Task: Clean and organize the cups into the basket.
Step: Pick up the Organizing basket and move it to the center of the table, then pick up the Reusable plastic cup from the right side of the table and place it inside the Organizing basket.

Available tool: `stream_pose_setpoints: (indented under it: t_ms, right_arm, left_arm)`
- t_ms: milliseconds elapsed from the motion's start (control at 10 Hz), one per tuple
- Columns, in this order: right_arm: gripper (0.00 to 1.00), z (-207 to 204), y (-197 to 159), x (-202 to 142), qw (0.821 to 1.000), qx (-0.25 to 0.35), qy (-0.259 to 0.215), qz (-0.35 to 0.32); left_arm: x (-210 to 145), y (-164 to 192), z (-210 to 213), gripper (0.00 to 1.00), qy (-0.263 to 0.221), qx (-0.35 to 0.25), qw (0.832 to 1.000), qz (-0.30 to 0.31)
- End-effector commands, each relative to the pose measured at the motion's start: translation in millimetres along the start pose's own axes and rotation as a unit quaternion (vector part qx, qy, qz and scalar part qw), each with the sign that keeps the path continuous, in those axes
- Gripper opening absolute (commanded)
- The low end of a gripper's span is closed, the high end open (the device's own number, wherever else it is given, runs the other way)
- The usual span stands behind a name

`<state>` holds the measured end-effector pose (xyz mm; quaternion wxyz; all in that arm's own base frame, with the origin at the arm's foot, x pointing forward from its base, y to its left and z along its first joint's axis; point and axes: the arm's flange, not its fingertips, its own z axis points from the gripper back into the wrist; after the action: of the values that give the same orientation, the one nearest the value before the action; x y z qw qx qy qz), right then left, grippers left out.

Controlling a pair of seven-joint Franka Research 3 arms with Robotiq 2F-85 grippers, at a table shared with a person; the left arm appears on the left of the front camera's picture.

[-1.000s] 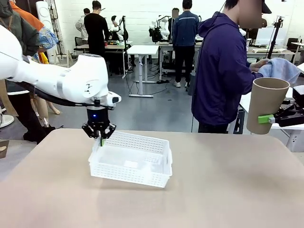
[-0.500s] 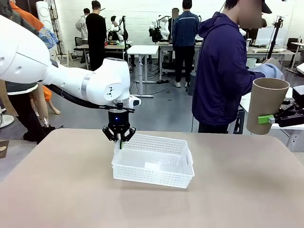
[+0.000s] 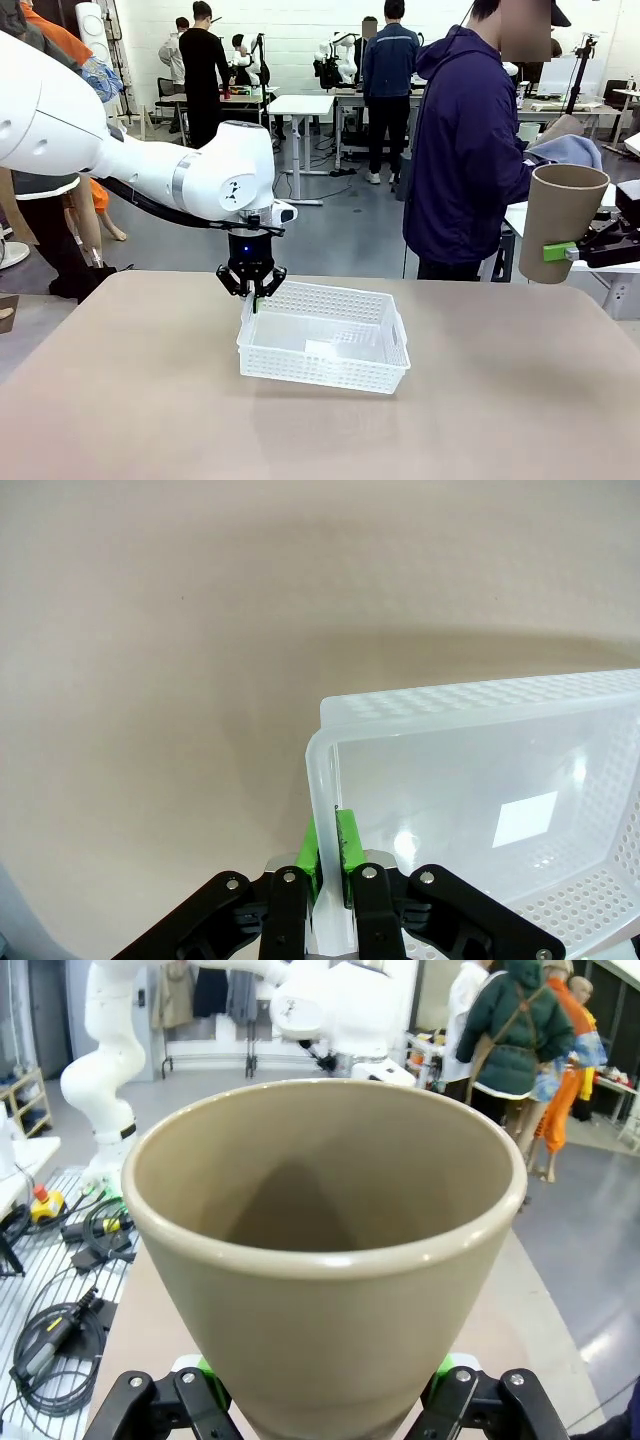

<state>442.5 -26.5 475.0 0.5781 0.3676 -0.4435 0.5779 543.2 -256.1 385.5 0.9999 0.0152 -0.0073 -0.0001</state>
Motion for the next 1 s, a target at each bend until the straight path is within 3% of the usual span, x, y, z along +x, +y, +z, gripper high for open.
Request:
stream_pose_setpoints:
  t_ms: [0, 200, 400, 600, 900]
  right_arm:
    - [0.81, -37.9, 5.4, 51.4, 0.992, 0.045, 0.094, 0.078]
    - [0.81, -107.2, -27.5, 107.2, 0.973, 0.094, 0.205, 0.056]
    - [0.81, -182.4, -42.9, 133.9, 0.953, 0.131, 0.272, 0.04]
    - [0.81, -259.1, -49.6, 132.9, 0.934, 0.12, 0.336, -0.003]
    - [0.81, -323.1, -55.8, 103.4, 0.92, 0.058, 0.382, -0.058]
  left_arm:
    - [-1.1, -1.2, -0.8, 0.0, 0.0, 0.001, 1.0, -0.003]
    - [-1.1, -1.2, -0.8, 0.0, 0.0, 0.001, 1.0, -0.003]
    - [-1.1, -1.2, -0.8, 0.0, 0.0, 0.001, 1.0, -0.003]
    - [-1.1, -1.2, -0.8, 0.0, 0.0, 0.001, 1.0, -0.003]
    - [-1.1, -1.2, -0.8, 0.0, 0.0, 0.001, 1.0, -0.003]
